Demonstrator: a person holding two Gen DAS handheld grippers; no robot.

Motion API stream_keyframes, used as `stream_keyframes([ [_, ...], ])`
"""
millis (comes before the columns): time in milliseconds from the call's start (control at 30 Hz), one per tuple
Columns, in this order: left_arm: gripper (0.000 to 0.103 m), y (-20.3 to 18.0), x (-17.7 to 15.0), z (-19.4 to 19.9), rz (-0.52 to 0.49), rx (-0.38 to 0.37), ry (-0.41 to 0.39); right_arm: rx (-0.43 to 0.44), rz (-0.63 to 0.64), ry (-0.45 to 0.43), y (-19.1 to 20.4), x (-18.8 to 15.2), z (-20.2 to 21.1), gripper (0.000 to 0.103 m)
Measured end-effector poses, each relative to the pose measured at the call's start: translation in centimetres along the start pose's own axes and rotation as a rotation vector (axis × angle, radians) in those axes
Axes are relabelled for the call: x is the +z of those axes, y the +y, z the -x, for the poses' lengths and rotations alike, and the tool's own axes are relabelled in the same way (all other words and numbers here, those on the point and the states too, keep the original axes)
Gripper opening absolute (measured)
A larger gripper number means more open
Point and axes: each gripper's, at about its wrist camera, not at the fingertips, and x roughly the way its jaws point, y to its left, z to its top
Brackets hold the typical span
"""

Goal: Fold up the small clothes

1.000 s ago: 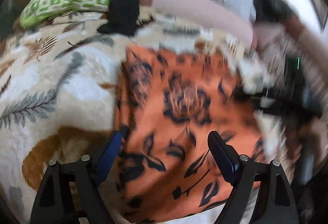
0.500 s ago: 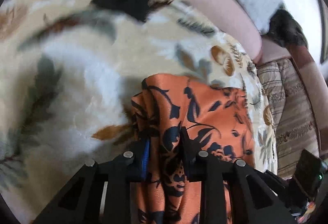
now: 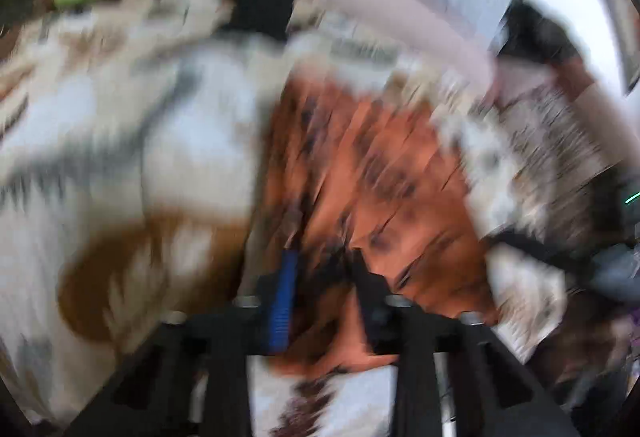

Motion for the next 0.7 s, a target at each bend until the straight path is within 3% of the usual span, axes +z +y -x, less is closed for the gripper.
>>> stream_keyframes([
  [33, 0.037, 0.8, -0.6, -0.8, 0.037, -0.008, 0.009, 0.011, -0.007, -0.001, -0.1, -0.4, 0.3, 0.08],
  [133, 0.038, 1.1, -0.3, 0.5, 0.097, -0.045, -0.022, 0.007, -0.081, 0.098, -2.1, -2.6, -1.3, 0.082],
  [233, 0.054, -1.0, -0.2, 2.5, -0.011, -0.011, -0.076, 0.042, -0.109, 0.022, -2.2, -3.6, 1.2, 0.082],
  [400, 0.065, -4.2, -0.3, 3.6, -0.08, 0.117, -0.122, 0.054, -0.153, -0.038, -3.0, -5.6, 4.3, 0.082],
  [533, 0.067, -6.0, -0.6, 5.1, -0.122, 0.18, -0.158, 0.033, -0.19, -0.058, -3.7, -8.2, 5.5, 0.082],
  [700, 0.067, -6.9, -1.2, 7.4, -0.13, 0.258, -0.212, -0.046, -0.095, -0.107, -1.7, -8.1, 7.0, 0.082],
])
